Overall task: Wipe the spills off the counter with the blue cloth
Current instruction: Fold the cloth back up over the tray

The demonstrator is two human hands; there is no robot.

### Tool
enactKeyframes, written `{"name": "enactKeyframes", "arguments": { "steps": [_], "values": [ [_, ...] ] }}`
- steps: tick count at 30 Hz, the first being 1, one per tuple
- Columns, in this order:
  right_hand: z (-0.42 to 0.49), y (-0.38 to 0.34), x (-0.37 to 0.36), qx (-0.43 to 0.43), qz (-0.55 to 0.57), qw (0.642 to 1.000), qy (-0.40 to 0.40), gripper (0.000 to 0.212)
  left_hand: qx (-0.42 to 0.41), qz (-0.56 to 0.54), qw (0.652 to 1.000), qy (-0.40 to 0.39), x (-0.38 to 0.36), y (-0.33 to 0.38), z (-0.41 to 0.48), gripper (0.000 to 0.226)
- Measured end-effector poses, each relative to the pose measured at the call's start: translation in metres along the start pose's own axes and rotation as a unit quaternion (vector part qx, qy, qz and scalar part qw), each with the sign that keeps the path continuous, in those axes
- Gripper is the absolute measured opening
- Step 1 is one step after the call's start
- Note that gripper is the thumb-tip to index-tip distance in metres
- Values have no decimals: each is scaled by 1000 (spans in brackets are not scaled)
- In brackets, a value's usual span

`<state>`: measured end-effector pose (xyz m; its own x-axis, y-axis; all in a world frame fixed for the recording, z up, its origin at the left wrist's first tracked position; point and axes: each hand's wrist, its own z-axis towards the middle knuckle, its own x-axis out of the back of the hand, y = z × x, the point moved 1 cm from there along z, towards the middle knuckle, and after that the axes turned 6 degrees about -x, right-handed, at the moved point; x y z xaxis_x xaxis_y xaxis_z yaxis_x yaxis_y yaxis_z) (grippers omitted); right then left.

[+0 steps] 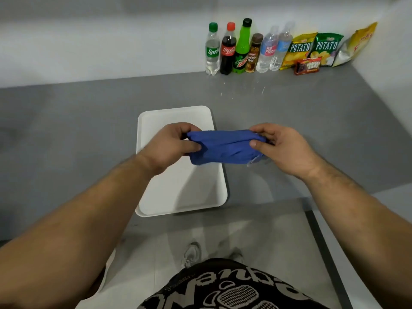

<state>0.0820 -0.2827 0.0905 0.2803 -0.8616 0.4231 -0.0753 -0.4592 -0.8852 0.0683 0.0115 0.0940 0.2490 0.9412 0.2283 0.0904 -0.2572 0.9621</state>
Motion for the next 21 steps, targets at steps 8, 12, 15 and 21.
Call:
{"name": "enactKeyframes", "arguments": {
  "steps": [8,12,15,21],
  "values": [
    [-44,27,-77,-15,-148,988,-46,32,3,138,988,-63,20,-56,-64,23],
    [-67,46,-103,-27,-218,967,-126,25,25,168,976,-136,11,-92,-98,17],
    [-74,46,-105,-44,-214,968,-125,30,32,118,982,-146,13,-99,-105,20],
    [-51,35,-99,-96,-103,987,-73,49,62,45,995,-62,26,-99,-81,13]
  ]
}}
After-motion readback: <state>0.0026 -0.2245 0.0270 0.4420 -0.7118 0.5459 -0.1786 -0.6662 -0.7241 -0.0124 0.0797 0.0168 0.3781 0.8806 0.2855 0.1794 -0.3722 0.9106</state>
